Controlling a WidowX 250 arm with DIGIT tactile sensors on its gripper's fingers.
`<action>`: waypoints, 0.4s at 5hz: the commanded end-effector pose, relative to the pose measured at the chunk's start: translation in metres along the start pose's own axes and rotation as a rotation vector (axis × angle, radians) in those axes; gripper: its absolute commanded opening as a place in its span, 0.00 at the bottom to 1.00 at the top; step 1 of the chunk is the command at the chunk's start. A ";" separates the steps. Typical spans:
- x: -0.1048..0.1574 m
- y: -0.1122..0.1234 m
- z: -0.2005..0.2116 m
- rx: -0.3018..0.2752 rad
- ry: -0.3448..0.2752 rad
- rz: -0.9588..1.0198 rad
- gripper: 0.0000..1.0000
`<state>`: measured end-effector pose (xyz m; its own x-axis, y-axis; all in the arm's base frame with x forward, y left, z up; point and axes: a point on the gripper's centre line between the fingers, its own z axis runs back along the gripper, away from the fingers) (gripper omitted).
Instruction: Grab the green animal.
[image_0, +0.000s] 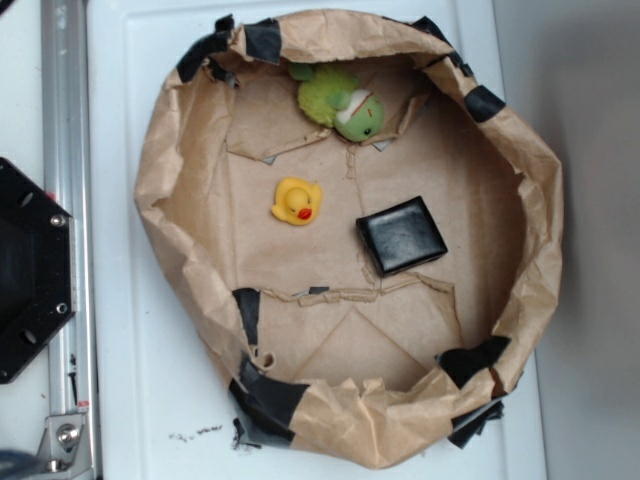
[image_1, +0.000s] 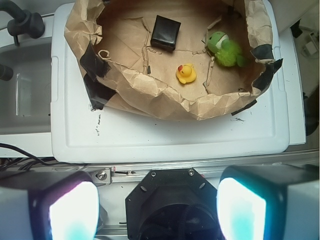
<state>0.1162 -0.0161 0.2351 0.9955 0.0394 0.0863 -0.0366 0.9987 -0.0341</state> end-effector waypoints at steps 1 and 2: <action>0.000 0.000 0.000 0.000 0.000 0.000 1.00; 0.048 0.030 -0.032 0.254 -0.027 0.053 1.00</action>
<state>0.1661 0.0173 0.1980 0.9916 0.0956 0.0872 -0.1120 0.9716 0.2083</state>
